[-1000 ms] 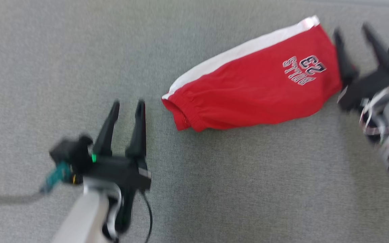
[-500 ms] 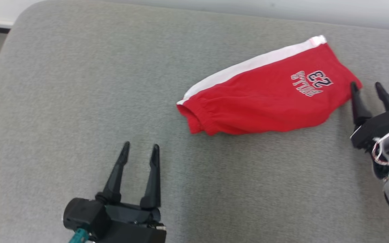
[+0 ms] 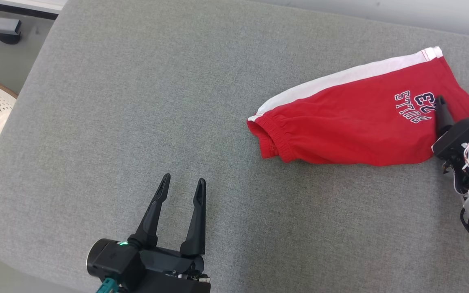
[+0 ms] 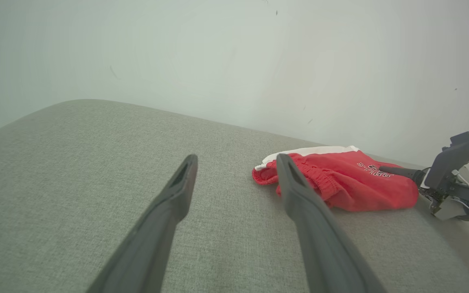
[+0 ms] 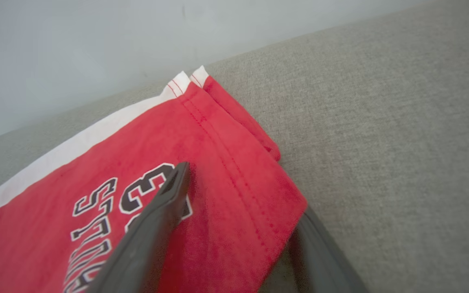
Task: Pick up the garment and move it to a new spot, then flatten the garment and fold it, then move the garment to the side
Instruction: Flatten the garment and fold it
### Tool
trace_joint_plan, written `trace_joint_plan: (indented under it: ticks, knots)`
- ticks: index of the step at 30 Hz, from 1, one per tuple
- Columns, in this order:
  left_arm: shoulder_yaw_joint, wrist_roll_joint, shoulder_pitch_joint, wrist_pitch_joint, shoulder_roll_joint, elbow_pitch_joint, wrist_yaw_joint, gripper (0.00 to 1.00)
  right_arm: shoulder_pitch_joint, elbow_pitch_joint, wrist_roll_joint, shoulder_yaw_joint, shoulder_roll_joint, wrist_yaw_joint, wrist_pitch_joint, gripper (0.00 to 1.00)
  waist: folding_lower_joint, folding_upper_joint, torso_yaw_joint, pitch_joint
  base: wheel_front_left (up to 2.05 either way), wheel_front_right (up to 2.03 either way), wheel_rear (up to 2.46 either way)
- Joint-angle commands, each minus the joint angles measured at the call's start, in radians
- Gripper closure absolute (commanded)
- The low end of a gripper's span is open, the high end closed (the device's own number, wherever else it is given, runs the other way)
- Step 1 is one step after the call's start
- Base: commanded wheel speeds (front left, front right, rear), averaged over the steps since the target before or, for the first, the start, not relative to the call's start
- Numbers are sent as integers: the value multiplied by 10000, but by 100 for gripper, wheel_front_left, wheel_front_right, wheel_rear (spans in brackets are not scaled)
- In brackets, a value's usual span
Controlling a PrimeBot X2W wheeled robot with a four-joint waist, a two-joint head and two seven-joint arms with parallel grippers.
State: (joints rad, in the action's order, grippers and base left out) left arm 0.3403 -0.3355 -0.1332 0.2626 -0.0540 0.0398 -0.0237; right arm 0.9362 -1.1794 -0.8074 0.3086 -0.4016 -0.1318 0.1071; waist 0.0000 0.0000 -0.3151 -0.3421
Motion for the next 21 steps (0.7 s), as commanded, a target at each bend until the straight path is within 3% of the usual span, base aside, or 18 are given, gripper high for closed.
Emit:
trace_joint_plan:
  ticks: [1,2,3,4,16,21]
  knots:
    - [-32,148,-78,26,41,-47,-25,0,-44,-249,-172,-76,87,28,-197,52,0,0,-31,55,0,0,0]
    - [-34,154,-91,27,42,-61,-20,0,-38,-326,-243,-114,117,28,-227,60,0,0,-35,77,0,0,0]
    - [-36,164,-111,27,43,-69,-25,0,-34,-351,-286,-111,132,28,-234,76,0,0,-33,96,0,0,0]
    - [-29,164,-127,27,42,-56,-27,0,-38,-349,-368,-133,169,28,-210,100,0,0,-21,113,0,0,0]
    - [-4,272,76,27,39,11,73,0,-775,315,-1360,-434,212,28,624,100,0,0,608,480,0,0,0]
    - [46,276,133,27,38,-39,98,0,-1818,976,-1987,-489,105,28,908,100,0,0,954,799,0,0,0]
